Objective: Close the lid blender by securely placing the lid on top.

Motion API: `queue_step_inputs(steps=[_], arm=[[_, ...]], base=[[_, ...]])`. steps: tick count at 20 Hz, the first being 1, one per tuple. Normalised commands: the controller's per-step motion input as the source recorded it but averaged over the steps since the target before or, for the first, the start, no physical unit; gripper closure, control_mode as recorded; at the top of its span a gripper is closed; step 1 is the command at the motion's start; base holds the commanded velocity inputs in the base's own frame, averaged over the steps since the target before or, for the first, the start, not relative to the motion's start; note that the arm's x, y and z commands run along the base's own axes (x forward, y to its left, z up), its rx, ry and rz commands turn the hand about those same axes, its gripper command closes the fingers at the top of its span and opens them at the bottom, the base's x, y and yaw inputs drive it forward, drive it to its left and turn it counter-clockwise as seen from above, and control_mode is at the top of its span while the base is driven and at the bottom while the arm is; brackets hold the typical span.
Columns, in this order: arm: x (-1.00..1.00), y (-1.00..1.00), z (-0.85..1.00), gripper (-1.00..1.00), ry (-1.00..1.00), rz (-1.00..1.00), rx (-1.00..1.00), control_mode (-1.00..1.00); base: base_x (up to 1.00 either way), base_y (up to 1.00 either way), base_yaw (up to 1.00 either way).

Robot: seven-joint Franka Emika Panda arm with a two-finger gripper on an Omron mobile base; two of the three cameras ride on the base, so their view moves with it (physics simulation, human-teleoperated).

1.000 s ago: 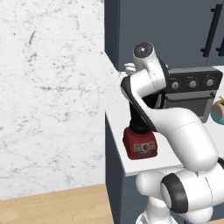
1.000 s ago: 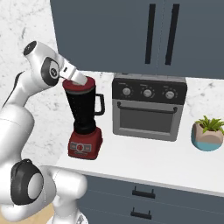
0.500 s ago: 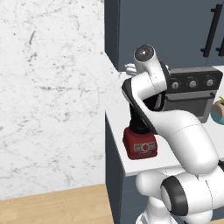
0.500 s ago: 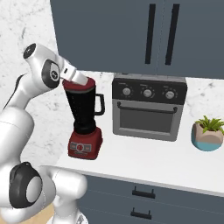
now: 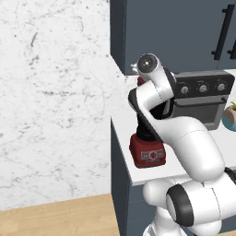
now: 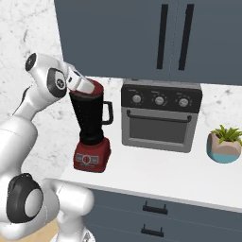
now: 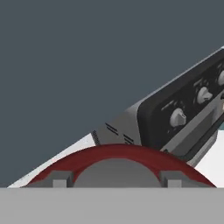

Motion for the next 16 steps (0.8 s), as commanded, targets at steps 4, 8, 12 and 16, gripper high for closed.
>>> queue_step_inputs(steps=[4, 8, 12, 16], arm=[[0.0, 0.0, 0.0, 1.0, 0.0, 0.0, 0.0, -1.0], [0.0, 0.0, -0.17, 1.0, 0.06, 0.0, -0.07, -1.0], [0.0, 0.0, -0.07, 1.0, 0.14, 0.0, -0.07, -1.0], [-0.01, 0.0, -0.07, 1.0, 0.14, 0.0, -0.07, -1.0]], base=[[0.0, 0.0, 0.0], [0.0, 0.0, 0.0], [0.0, 0.0, 0.0], [0.0, 0.0, 0.0]])
